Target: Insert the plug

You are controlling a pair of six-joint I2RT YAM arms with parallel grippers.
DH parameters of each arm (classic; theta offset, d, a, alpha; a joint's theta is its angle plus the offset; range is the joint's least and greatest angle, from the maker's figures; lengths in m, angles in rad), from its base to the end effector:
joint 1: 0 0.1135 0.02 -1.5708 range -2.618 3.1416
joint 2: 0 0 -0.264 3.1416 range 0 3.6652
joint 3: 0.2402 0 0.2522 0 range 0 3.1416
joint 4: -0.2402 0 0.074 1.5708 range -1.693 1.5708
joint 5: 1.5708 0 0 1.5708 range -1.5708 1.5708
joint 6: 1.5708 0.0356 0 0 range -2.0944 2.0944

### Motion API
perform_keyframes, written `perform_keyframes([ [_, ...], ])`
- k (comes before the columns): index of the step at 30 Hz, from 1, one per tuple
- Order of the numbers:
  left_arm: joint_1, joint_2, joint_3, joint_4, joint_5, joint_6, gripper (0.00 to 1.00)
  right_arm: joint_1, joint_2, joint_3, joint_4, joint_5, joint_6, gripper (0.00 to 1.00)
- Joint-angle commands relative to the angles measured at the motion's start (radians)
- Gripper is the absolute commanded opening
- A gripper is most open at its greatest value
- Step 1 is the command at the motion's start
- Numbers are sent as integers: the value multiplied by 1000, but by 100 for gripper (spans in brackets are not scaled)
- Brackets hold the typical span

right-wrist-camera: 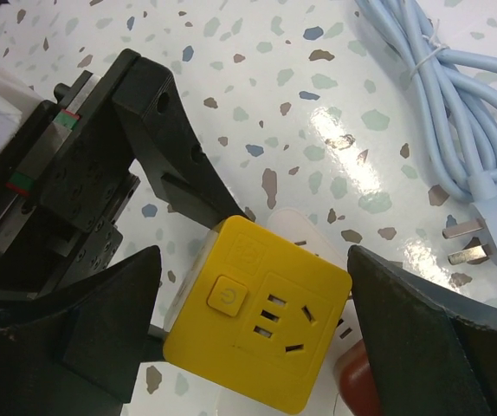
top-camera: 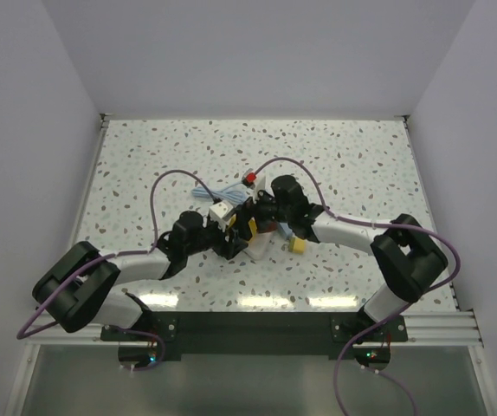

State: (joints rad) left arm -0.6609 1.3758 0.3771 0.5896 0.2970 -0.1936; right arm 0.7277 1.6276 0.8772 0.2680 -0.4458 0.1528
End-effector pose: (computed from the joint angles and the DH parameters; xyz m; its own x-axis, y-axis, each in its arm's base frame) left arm 0.1918 -0.1623 0.1560 -0.4619 0.1261 -0.8779 0.7236 0.6260 -0.2908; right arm 0.2505 0.2437 0.2047 -0.4771 -0.2411 -0.8451 -0.8223 0.4617 0.3325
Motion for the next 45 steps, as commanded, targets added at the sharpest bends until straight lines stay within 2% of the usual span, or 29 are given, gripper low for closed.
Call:
perform_keyframes([
  [1,-16,-14,13,197,34,26,36,42,28,12,-139,33,65,93],
  [3,-16,-15,3,202,27,25,30,42,28,23,-168,47,74,93],
  [4,-16,-21,0,207,21,25,24,42,26,32,-191,50,83,93],
  [6,-16,-29,-13,213,11,25,19,42,23,37,-205,52,94,93],
  [10,-17,-61,-52,268,-1,28,1,42,9,51,-259,70,119,94],
  [17,-32,-149,-118,346,-38,63,0,42,21,91,-309,29,157,95],
  [21,-34,-166,-110,336,-61,83,0,42,37,101,-294,-11,169,93],
  [22,-34,-164,-106,322,-67,85,0,44,37,101,-291,-14,169,89],
  [24,-36,-162,-107,317,-88,86,0,41,34,108,-306,-19,160,73],
  [25,-34,-165,-110,315,-104,85,3,39,34,111,-312,-10,159,57],
  [26,-36,-165,-113,315,-110,80,14,38,34,121,-320,-14,154,52],
  [27,-36,-172,-116,317,-113,77,39,29,41,126,-322,-27,146,44],
  [28,-36,-176,-124,317,-116,69,50,23,44,134,-319,-48,146,41],
  [29,-36,-187,-125,317,-116,66,67,3,46,138,-311,-59,148,36],
  [30,-36,-193,-135,315,-116,65,72,-7,49,144,-303,-65,151,27],
  [31,-36,-201,-139,312,-117,60,83,-16,49,151,-300,-70,151,12],
  [32,-34,-216,-142,303,-119,57,95,-34,46,161,-294,-74,148,6],
  [33,-36,-224,-155,300,-122,56,100,-42,40,169,-293,-74,146,2],
  [41,-37,-308,-217,239,-188,2,100,-91,25,262,-302,-94,120,0],
  [45,-37,-334,-231,187,-150,-24,100,-114,-8,263,-303,-184,7,0],
])
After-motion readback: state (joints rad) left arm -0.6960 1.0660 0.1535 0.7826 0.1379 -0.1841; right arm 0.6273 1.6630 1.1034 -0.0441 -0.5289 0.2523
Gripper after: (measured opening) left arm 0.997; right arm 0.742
